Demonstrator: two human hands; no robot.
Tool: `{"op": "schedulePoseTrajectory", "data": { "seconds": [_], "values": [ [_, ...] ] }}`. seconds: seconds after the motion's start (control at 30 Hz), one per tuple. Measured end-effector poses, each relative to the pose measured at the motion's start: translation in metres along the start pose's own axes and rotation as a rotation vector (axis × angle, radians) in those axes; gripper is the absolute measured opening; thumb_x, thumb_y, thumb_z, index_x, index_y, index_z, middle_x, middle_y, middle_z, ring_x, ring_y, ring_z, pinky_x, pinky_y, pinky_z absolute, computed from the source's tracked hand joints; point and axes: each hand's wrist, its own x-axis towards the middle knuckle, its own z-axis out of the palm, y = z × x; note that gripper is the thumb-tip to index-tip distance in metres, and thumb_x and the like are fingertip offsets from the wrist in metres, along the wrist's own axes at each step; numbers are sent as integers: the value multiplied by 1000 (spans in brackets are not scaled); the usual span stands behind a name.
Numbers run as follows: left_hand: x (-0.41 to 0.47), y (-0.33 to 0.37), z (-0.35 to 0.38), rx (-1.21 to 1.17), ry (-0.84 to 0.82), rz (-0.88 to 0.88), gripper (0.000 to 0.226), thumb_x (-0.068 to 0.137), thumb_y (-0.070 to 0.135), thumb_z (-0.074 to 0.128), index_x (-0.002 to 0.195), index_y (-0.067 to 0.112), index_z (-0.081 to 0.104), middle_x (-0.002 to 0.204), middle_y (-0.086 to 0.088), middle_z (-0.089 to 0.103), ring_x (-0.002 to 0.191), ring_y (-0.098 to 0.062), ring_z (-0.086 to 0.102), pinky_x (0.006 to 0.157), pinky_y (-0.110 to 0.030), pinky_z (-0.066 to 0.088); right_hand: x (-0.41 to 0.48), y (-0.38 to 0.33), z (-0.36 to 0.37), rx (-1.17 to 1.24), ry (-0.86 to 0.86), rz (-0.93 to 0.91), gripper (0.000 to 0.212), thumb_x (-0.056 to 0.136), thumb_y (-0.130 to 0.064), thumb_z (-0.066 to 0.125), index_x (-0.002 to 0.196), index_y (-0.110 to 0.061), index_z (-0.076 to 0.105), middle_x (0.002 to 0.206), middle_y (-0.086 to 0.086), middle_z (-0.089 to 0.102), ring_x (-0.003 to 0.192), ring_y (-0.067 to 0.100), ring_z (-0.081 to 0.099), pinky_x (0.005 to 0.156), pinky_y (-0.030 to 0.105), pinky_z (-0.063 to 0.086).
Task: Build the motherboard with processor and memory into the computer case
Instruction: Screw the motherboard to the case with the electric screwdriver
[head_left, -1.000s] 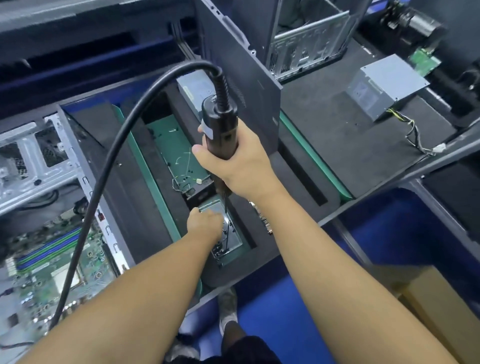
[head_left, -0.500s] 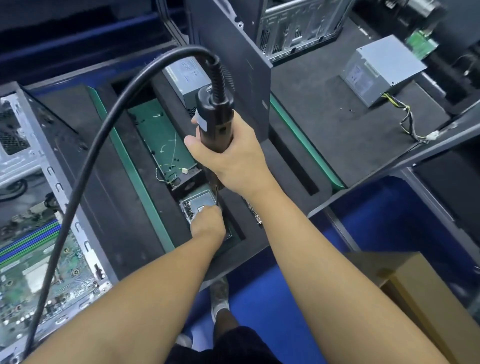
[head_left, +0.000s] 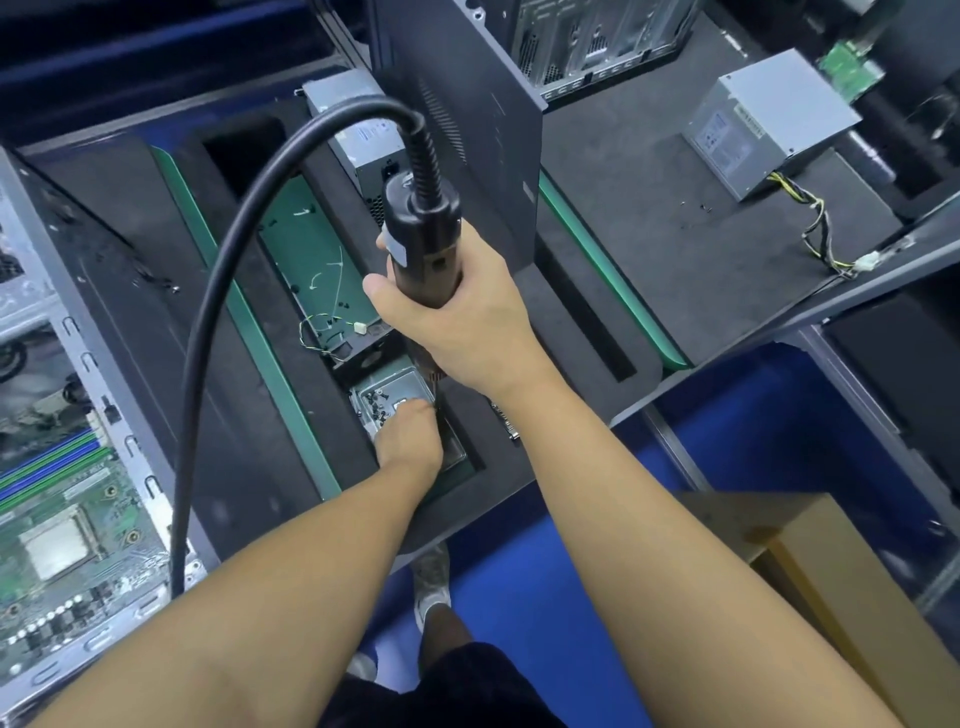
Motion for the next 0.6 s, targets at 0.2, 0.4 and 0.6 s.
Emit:
{"op": "schedulePoseTrajectory", "data": {
  "seconds": [0.2,0.4,0.6],
  "values": [
    [-14,7,-28,-247,-35,-17,12,85,12,63,87,0,61,101,-17,61,95,-34,62,79,-37,52,6,-25,9,-25,-41,-42,18,85,-17,74,96,-23,61,72,-11,59,69,6,55,72,13,49],
    [-39,32,-114,-680,73,-104,14,85,12,59,74,3,57,95,-17,68,92,-30,67,79,-36,56,27,-112,41,-119,-54,-211,21,86,-17,73,87,-31,57,72,-9,58,67,7,55,66,18,49],
    [-67,7,-216,-1120,173,-151,24,83,-2,61,65,9,49,59,-6,57,35,-7,55,36,-20,47,33,-195,101,-144,-101,-414,19,87,-13,71,93,-23,56,72,-1,59,72,29,58,68,41,55]
  ]
}}
